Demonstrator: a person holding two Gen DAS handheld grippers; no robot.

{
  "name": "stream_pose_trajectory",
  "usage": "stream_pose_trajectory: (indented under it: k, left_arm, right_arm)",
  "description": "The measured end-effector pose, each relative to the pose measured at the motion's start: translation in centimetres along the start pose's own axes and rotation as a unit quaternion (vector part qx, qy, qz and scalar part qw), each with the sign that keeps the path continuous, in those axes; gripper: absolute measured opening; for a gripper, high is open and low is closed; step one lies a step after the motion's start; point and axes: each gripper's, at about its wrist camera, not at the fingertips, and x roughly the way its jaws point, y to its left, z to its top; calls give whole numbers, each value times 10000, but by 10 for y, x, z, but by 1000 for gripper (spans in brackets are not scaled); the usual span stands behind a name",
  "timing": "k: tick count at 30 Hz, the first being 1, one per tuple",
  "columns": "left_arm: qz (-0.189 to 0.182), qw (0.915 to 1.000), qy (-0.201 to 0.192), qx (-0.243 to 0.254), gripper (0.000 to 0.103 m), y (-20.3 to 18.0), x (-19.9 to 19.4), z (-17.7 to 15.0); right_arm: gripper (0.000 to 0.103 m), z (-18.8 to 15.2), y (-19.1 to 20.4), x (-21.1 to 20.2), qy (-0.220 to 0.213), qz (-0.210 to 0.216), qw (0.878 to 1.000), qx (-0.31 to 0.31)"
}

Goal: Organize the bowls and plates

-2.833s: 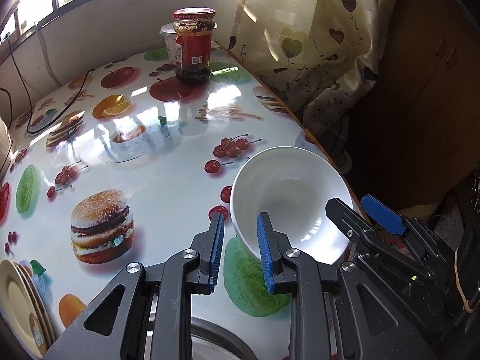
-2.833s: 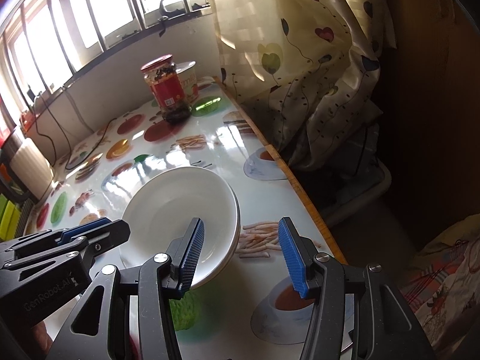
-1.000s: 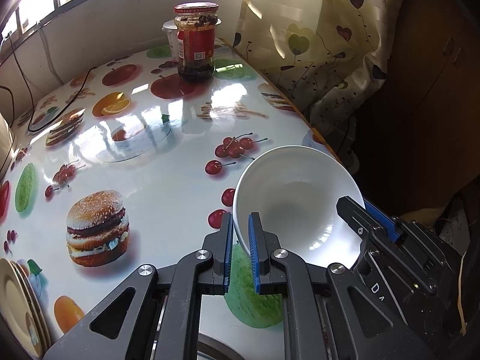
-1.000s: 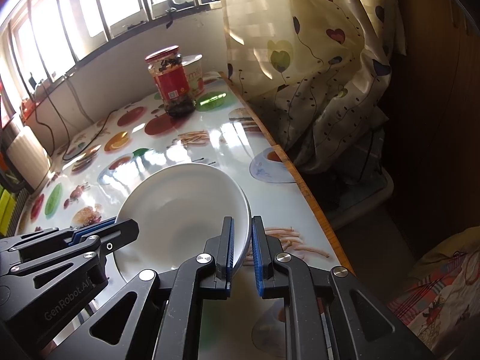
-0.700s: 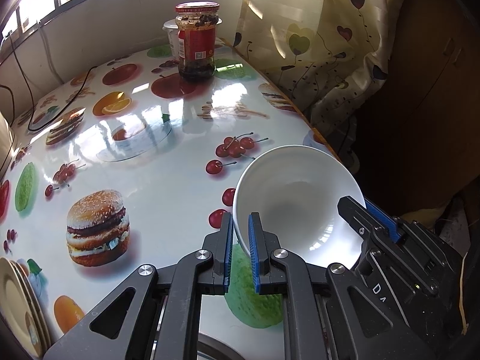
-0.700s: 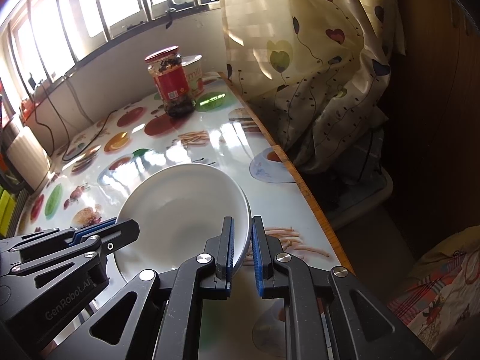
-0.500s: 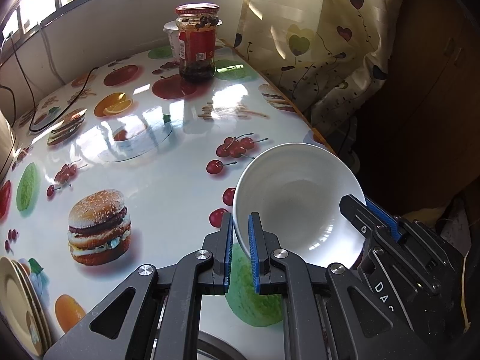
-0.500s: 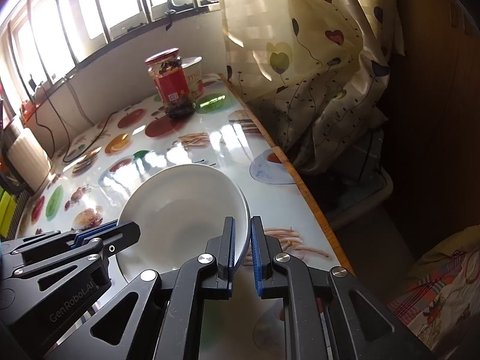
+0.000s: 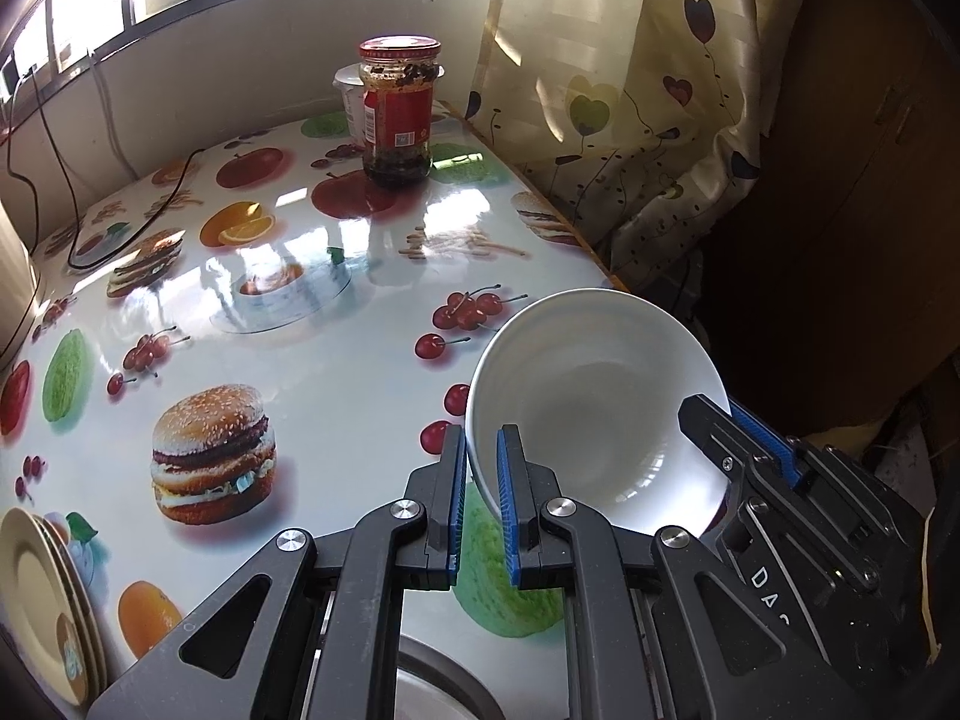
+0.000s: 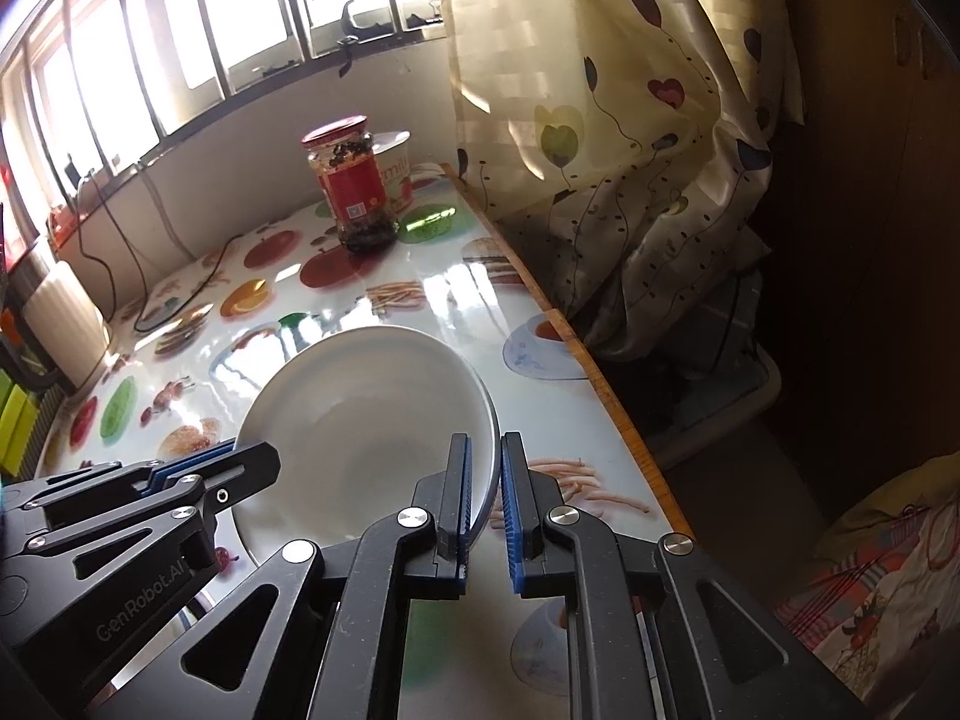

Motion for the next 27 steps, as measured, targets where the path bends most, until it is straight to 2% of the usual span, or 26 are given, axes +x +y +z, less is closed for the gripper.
stream_pose_trajectory:
  k: [27]
  left_arm:
    - [-80, 9986, -515, -70, 11, 21, -68, -22]
  right_arm:
    - [11, -15, 41, -65, -474, 57, 9987, -151]
